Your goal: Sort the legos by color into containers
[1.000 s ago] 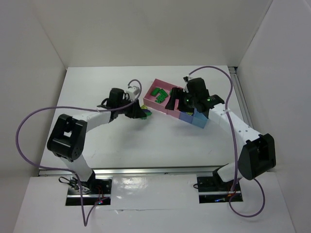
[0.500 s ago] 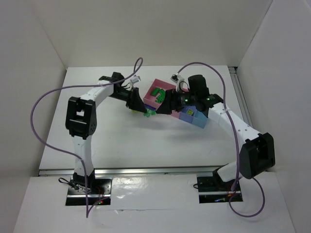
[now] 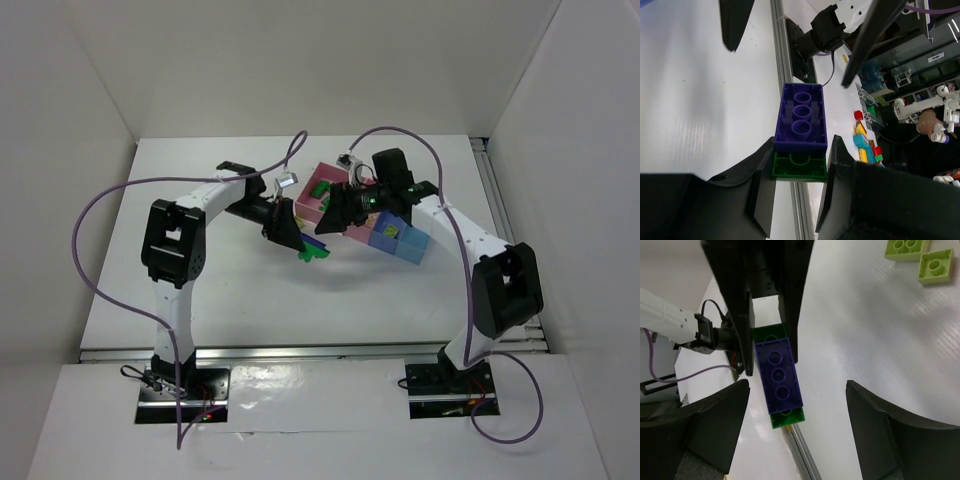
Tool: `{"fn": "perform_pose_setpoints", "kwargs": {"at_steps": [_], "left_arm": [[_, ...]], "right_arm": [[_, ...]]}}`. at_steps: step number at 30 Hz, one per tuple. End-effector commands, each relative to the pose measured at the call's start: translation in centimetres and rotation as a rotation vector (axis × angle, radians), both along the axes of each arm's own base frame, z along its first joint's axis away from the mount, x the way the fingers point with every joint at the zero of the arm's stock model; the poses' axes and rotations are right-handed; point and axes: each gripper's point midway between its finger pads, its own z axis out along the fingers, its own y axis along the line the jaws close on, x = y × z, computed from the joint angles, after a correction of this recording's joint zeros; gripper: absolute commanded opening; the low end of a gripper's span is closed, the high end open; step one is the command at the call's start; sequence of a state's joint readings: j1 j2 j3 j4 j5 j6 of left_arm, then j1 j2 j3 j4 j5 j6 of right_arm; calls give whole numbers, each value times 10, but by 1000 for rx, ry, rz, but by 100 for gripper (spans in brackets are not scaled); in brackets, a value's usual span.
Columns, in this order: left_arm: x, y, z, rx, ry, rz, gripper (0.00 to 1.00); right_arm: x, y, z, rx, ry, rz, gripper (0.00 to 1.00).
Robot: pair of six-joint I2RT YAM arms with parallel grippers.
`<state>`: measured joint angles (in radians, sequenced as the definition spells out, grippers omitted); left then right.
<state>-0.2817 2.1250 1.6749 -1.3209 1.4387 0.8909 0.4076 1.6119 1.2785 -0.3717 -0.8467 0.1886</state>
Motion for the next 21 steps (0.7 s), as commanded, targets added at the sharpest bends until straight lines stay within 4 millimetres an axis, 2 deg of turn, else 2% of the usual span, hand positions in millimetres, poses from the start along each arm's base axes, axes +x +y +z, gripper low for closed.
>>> {"fn": "perform_pose_setpoints", "kwargs": {"at_steps": [1, 4, 6, 10, 11, 12, 14, 16, 21], "left_arm": [[-3, -1, 34, -111, -57, 27, 0], [-4, -1, 37, -114, -66, 27, 0], [-4, -1, 37, -114, -66, 27, 0], [-5, 0, 40, -117, -75, 27, 0], [-5, 0, 40, -117, -75, 27, 0], [-5, 0, 40, -117, -75, 27, 0], [-5, 0, 40, -117, -75, 27, 0], [-5, 0, 40, -117, -75, 27, 0], [-5, 0, 40, -117, -75, 27, 0]], "right_arm": [[-3, 8, 12, 44, 1, 61, 84], [-13, 11, 10, 73, 29, 111, 83], [-17, 11, 0, 71, 76, 136, 82], [-22, 19, -2, 71, 76, 161, 70], [-26, 20, -2, 88, 102, 165, 63], [-22, 22, 1, 99, 74, 167, 61], [-23, 22, 4, 103, 73, 164, 60], [-28, 23, -2, 88, 98, 176, 60], [-33, 26, -4, 95, 104, 202, 60]]}}
